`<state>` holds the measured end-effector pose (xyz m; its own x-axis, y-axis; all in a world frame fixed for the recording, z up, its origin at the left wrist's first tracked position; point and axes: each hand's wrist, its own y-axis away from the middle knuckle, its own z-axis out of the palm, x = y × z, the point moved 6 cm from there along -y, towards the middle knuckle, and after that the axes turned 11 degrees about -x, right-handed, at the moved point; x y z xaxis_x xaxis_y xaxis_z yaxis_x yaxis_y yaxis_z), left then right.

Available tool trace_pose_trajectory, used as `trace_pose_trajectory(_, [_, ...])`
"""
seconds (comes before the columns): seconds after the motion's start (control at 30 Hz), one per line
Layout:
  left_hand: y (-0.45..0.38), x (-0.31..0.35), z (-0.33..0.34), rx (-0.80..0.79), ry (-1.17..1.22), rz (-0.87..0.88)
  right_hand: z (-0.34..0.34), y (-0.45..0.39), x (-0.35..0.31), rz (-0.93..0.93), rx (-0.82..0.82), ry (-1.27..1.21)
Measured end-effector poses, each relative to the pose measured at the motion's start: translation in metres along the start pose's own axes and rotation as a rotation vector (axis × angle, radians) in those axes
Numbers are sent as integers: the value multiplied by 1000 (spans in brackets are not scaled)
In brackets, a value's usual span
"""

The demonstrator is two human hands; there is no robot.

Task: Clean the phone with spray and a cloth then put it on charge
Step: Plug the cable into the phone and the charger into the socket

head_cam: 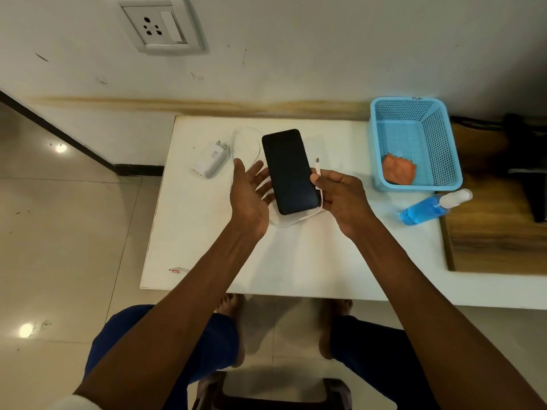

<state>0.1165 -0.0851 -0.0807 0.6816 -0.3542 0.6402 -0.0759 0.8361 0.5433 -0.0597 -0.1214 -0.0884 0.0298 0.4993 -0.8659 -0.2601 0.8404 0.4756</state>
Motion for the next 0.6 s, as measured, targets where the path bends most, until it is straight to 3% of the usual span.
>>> trace_pose_trajectory(0.17, [-5, 13, 20, -362, 227, -33, 25, 7, -10, -72, -229, -10])
trace_pose_trajectory(0.27, [-6, 21, 20, -454, 324, -40, 35, 8, -20, -132, -172, 145])
trace_pose_trajectory(0.4, [-7, 22, 16, -517, 420, -27, 43, 14, -37, -281, -95, 207])
trace_pose_trajectory(0.6, [-11, 40, 2, -475, 601, 84, 31, 12, -38, -315, 2, 126])
